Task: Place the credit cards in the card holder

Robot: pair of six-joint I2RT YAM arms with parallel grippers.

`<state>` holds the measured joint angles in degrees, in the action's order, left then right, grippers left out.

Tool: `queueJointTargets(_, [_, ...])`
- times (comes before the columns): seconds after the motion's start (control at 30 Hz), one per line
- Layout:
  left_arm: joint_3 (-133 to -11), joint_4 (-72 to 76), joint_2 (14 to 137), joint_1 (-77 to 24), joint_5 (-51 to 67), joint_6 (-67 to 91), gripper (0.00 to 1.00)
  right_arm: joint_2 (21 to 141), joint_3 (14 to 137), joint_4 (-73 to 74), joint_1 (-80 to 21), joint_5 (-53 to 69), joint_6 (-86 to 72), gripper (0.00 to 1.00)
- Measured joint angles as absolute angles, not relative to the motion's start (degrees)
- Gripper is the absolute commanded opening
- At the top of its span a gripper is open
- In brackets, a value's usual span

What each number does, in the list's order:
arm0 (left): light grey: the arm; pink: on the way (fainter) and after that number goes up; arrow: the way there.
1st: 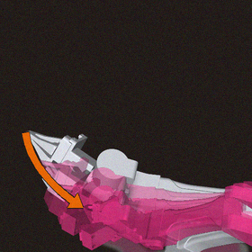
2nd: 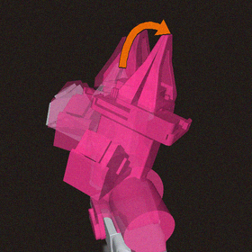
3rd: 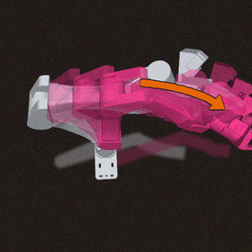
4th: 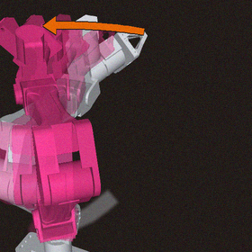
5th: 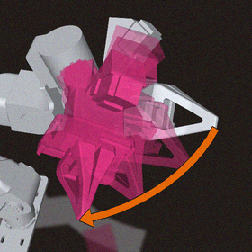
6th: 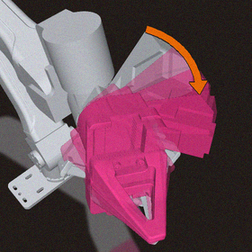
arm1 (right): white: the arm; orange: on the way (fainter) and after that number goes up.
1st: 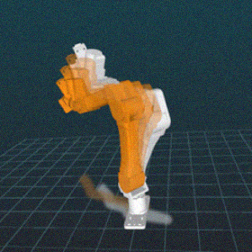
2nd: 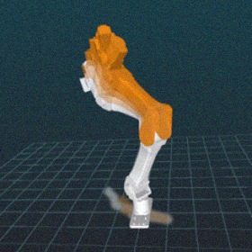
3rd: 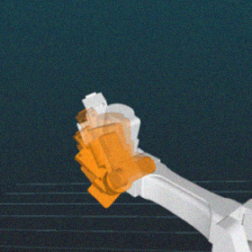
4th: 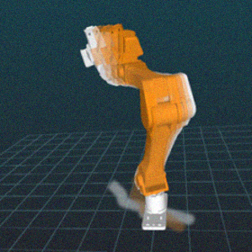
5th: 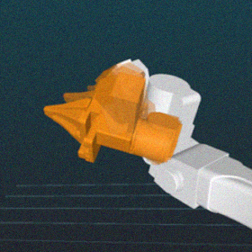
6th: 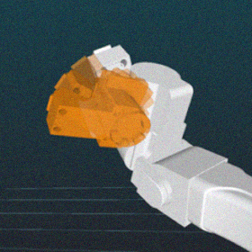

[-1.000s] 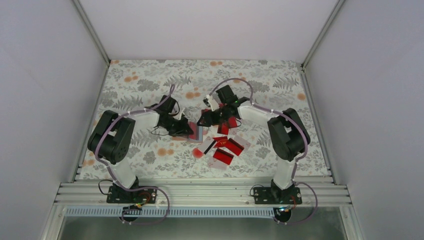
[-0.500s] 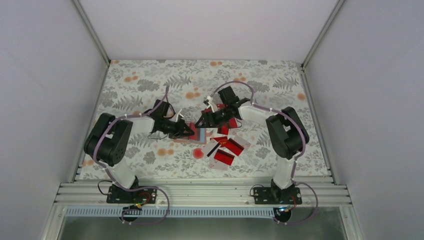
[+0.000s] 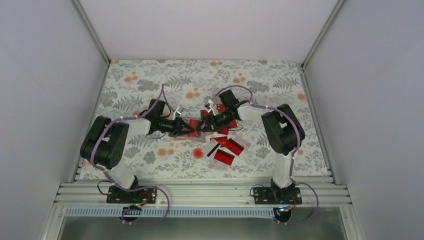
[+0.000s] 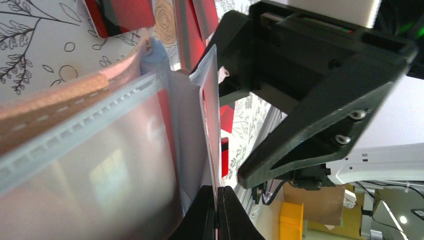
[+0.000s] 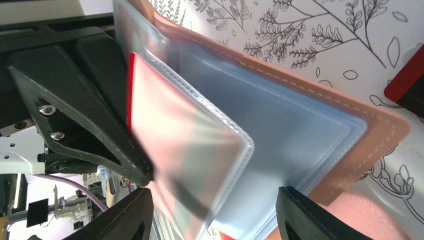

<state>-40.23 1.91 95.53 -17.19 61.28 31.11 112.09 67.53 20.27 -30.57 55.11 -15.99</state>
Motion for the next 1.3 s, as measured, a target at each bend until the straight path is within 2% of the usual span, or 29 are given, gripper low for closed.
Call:
queueJointTargets(0.3, [-41.04,1.85,95.48,-16.88,63.05,30.87,0.02,113.21,68.18,20.32,-30.30,58.54,-15.29,0.56])
queueJointTargets(0.6, [-41.04,1.65,95.50,-16.49,63.53,30.65,0.02,113.27,70.32,20.69,-29.65,62.22,-13.56,0.35])
queueJointTargets(0.9, [-41.15,1.61,95.50,-16.12,64.07,30.63,0.02,115.85,70.54,20.60,-29.43,64.60,-13.58,0.07])
queueJointTargets(1.1, [-41.15,0.80,95.53,-15.53,63.81,30.26,0.03,116.44,71.33,20.32,-29.06,67.26,-13.45,0.04])
queueJointTargets(1.17, [-41.17,0.80,95.53,-15.38,64.05,30.20,0.06,116.49,71.44,20.34,-29.06,67.51,-13.43,0.04])
queueJointTargets(1.3, [-41.28,-0.19,95.53,-15.31,63.11,29.69,0.22,116.90,71.66,20.38,-29.06,68.42,-13.19,0.04])
